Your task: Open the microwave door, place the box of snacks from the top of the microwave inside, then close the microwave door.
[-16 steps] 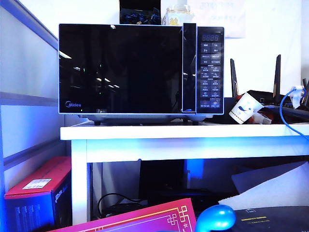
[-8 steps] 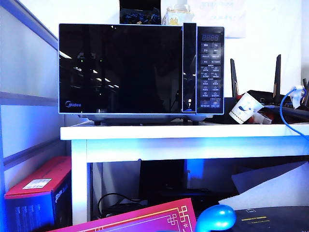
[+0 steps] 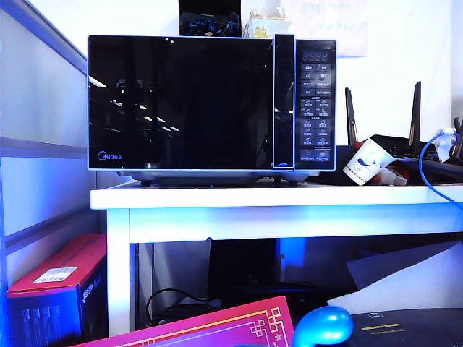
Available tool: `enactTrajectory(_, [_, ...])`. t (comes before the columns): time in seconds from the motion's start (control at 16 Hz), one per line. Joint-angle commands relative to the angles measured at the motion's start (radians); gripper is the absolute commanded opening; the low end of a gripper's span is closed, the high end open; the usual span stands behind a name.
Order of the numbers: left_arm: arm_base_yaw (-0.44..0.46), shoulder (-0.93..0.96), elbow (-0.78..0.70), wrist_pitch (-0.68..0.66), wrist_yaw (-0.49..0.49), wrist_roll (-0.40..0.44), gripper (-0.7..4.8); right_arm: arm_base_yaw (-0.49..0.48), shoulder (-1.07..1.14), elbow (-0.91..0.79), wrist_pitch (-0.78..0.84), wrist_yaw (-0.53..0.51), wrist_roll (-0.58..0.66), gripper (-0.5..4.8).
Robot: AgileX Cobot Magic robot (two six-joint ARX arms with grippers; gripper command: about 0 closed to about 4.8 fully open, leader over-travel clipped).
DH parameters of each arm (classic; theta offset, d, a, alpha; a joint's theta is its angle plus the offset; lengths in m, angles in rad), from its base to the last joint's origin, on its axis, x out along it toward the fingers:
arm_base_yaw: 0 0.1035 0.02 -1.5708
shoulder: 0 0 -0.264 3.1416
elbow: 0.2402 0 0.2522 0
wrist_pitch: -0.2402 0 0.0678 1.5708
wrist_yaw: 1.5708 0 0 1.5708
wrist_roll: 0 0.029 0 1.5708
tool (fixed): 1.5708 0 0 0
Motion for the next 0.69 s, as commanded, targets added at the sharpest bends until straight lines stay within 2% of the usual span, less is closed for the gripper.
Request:
enactTrajectory(0.06, [0.0, 0.0, 0.002, -0.019, -0.035, 0.005, -0.06, 0.003, 0.088, 0.005, 0.155, 0.109, -0.001, -0.06])
enactTrajectory(0.31, [0.0, 0.019, 0.001, -0.096, -0.12, 0.072, -0.06, 0.003, 0.259, 0.016, 0.24, 0.201, -0.023, -0.05])
enactTrajectory(0.44, [0.0, 0.037, 0.001, -0.15, -0.235, 0.077, -0.06, 0.003, 0.319, 0.016, 0.301, 0.207, -0.023, -0.06])
enactTrajectory(0.5, [0.0, 0.05, 0.001, -0.177, -0.256, 0.089, -0.06, 0.003, 0.345, 0.016, 0.331, 0.221, -0.023, -0.06])
enactTrajectory(0.69, [0.0, 0.111, 0.001, -0.214, -0.251, 0.121, -0.06, 0.003, 0.442, 0.016, 0.45, 0.219, -0.023, 0.08])
